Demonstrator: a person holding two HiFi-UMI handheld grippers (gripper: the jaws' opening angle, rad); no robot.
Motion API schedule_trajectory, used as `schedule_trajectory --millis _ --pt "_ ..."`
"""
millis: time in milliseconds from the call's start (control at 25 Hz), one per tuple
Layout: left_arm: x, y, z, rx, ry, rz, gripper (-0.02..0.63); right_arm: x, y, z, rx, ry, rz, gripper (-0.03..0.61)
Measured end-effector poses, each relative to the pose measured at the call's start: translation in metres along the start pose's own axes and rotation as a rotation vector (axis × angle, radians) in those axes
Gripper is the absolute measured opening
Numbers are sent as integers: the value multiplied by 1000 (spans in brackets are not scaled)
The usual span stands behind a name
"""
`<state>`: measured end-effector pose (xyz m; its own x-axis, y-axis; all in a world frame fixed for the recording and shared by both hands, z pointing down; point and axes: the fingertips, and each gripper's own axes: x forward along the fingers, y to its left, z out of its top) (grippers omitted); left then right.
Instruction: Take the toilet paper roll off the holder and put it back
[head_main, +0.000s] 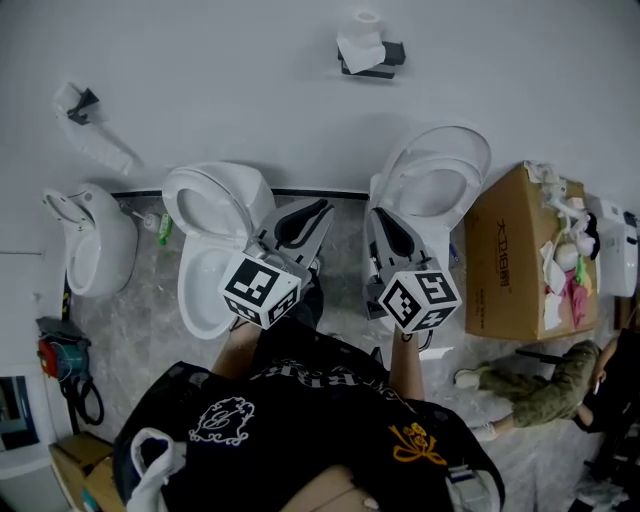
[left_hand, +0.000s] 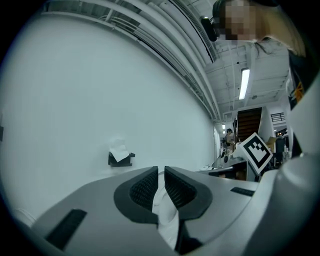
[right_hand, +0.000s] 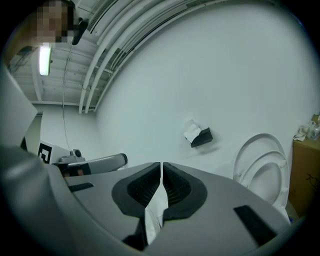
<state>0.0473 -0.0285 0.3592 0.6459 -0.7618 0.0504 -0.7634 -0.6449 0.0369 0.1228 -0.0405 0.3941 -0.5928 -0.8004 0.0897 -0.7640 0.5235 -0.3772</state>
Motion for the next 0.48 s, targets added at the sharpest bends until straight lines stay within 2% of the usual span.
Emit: schedule_trajectory --millis 160,480 --pt "31 32 0 15 2 -9 40 35 -18 10 -4 -5 -6 17" --pt "99 108 25 38 -12 -63 40 127 -50 55 -22 -26 -26 43"
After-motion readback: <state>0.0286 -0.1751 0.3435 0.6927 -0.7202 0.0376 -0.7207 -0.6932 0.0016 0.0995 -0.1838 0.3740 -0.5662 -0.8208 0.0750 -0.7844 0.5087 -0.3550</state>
